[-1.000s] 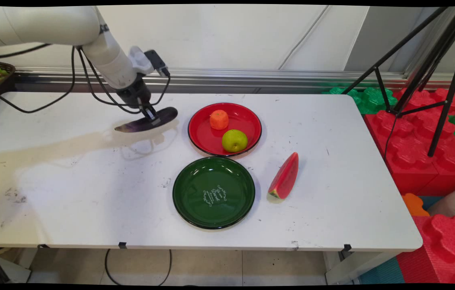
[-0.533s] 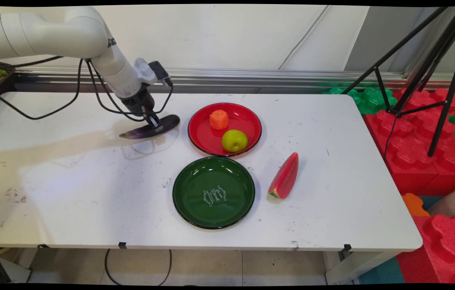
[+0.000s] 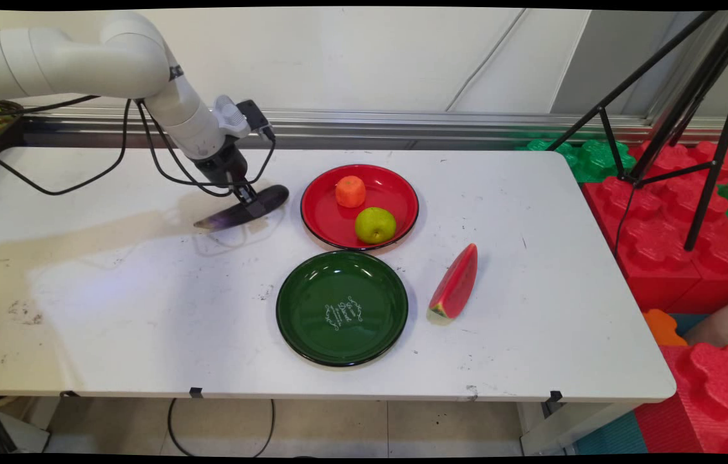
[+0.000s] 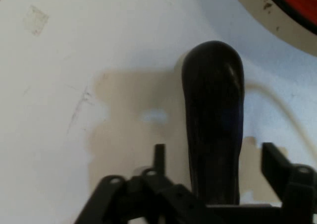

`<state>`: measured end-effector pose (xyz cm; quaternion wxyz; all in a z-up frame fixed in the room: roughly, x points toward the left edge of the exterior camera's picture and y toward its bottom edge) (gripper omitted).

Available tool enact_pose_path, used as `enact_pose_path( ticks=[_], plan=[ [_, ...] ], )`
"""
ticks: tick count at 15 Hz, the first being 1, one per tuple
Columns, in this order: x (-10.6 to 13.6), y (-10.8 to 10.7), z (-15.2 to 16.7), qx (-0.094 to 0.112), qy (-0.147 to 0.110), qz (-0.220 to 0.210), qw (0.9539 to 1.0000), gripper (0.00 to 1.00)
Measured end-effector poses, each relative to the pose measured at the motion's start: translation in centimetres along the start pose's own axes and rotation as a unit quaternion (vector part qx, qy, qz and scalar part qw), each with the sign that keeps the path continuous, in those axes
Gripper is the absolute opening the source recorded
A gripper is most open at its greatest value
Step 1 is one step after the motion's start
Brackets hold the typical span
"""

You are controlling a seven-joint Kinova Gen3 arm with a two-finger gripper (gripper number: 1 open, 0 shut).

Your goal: Place the picked object on the table

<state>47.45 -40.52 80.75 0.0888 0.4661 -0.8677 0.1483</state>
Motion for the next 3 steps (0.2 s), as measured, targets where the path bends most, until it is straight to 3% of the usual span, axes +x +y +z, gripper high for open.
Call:
enact_pose_path(
  ticks=[3],
  plan=[
    [-0.30, -0.19, -0.54, 0.003, 0.007, 0.007, 0.9999, 1.00]
  ],
)
